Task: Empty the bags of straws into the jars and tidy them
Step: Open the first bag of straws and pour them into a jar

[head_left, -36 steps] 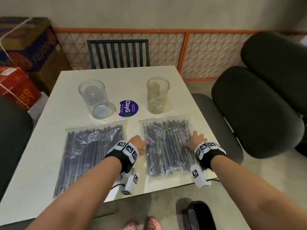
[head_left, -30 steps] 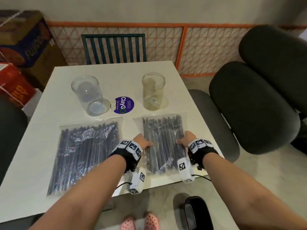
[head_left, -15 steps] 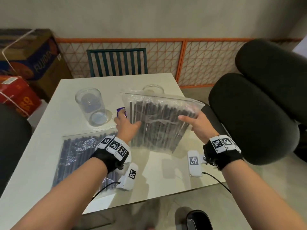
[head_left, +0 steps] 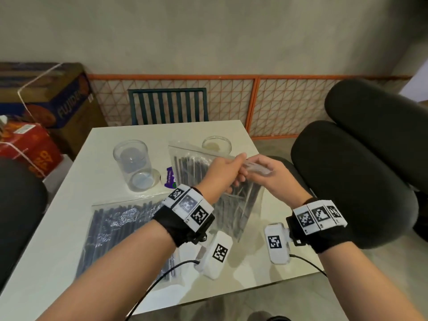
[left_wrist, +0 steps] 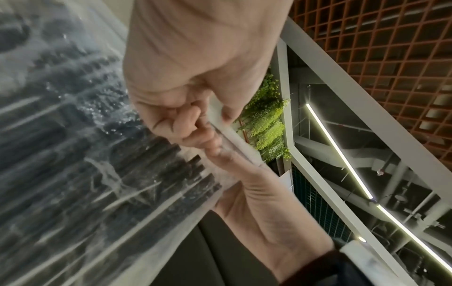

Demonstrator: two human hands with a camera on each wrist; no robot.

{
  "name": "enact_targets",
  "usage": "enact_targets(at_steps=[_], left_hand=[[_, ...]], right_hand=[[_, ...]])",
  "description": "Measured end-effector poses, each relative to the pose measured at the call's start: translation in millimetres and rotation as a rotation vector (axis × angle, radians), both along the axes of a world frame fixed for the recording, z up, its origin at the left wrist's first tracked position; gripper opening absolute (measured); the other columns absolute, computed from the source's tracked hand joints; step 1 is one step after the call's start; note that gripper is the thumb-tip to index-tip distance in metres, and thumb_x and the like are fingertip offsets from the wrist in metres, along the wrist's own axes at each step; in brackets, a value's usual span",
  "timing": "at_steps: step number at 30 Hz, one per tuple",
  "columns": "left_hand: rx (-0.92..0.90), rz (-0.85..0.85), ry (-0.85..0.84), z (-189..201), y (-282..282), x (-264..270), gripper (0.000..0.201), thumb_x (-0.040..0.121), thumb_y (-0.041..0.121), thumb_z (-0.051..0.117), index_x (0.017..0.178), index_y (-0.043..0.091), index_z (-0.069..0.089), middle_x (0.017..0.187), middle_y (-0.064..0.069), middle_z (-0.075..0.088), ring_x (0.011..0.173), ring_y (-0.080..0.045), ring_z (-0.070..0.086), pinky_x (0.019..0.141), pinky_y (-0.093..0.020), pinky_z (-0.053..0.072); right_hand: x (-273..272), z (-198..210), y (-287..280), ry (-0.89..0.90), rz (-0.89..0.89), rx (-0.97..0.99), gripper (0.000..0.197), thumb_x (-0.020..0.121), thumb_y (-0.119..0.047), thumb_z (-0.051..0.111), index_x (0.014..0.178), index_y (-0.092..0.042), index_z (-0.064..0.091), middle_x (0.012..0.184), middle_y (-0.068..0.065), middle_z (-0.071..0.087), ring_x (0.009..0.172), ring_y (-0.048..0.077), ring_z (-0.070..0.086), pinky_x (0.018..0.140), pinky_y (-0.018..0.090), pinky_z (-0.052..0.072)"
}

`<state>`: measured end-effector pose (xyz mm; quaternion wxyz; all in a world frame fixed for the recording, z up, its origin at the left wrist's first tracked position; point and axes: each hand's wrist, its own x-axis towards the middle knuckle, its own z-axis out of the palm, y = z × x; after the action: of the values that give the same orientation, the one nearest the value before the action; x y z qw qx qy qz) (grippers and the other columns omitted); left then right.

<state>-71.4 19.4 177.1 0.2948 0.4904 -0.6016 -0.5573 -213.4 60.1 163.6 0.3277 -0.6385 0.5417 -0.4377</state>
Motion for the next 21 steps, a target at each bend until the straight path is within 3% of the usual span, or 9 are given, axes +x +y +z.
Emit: enact_targets(at_steps=[3, 5, 7, 11, 16, 21], left_hand=[[0.031, 0.002, 0.065, -5, -1, 3, 0.024, 0.093, 0.022, 0.048, 0.081, 0.009, 0.064, 0.063, -0.003, 0.055, 0.05, -0.011, 0.045, 0.038, -0.016, 0.031], [0.054, -0.007, 0.115, -10, 2, 5, 0.021, 0.094, 0.02, 0.049, 0.09, 0.009, 0.065, 0.067, -0.003, 0.054, 0.054, -0.01, 0.046, 0.042, -0.017, 0.035], [0.055, -0.009, 0.176, -13, 5, 7, 0.02, 0.093, 0.02, 0.052, 0.087, 0.007, 0.066, 0.067, -0.002, 0.054, 0.058, -0.01, 0.047, 0.046, -0.019, 0.036], [0.008, 0.032, 0.208, -15, 12, 7, 0.028, 0.093, 0.02, 0.056, 0.066, 0.011, 0.053, 0.06, 0.001, 0.049, 0.052, -0.01, 0.041, 0.044, -0.018, 0.035], [-0.005, 0.033, 0.233, -19, 15, 8, 0.033, 0.091, 0.026, 0.058, 0.063, 0.011, 0.051, 0.056, -0.001, 0.045, 0.047, -0.011, 0.038, 0.045, -0.021, 0.036], [-0.012, 0.009, 0.235, -21, 19, 9, 0.027, 0.094, 0.024, 0.053, 0.074, 0.007, 0.054, 0.061, -0.002, 0.048, 0.05, -0.011, 0.043, 0.047, -0.019, 0.041]], right_hand=[[-1, 3, 6, 0.126, 0.057, 0.078, 0.027, 0.087, -0.015, 0.063, 0.113, -0.011, 0.062, 0.104, -0.002, 0.067, 0.092, 0.001, 0.061, 0.083, 0.012, 0.046], [-3, 6, 9, 0.216, 0.055, 0.128, 0.03, 0.088, -0.028, 0.061, 0.117, -0.017, 0.062, 0.111, -0.007, 0.067, 0.101, 0.003, 0.061, 0.088, 0.017, 0.046], [-3, 11, 12, 0.29, -0.052, 0.083, 0.029, 0.086, -0.036, 0.062, 0.11, -0.02, 0.066, 0.107, -0.01, 0.067, 0.097, 0.007, 0.063, 0.086, 0.022, 0.049], [3, 19, 15, 0.513, -0.193, -0.115, 0.017, 0.082, -0.03, 0.069, 0.089, -0.014, 0.067, 0.092, -0.006, 0.06, 0.079, 0.013, 0.061, 0.073, 0.024, 0.048], [11, 22, 20, 0.604, -0.161, -0.14, 0.017, 0.079, -0.031, 0.071, 0.085, -0.014, 0.069, 0.086, -0.007, 0.058, 0.073, 0.014, 0.058, 0.067, 0.027, 0.048], [12, 24, 21, 0.472, -0.187, -0.071, 0.018, 0.088, -0.021, 0.063, 0.083, -0.005, 0.069, 0.077, -0.008, 0.058, 0.064, 0.012, 0.058, 0.047, 0.017, 0.047]])
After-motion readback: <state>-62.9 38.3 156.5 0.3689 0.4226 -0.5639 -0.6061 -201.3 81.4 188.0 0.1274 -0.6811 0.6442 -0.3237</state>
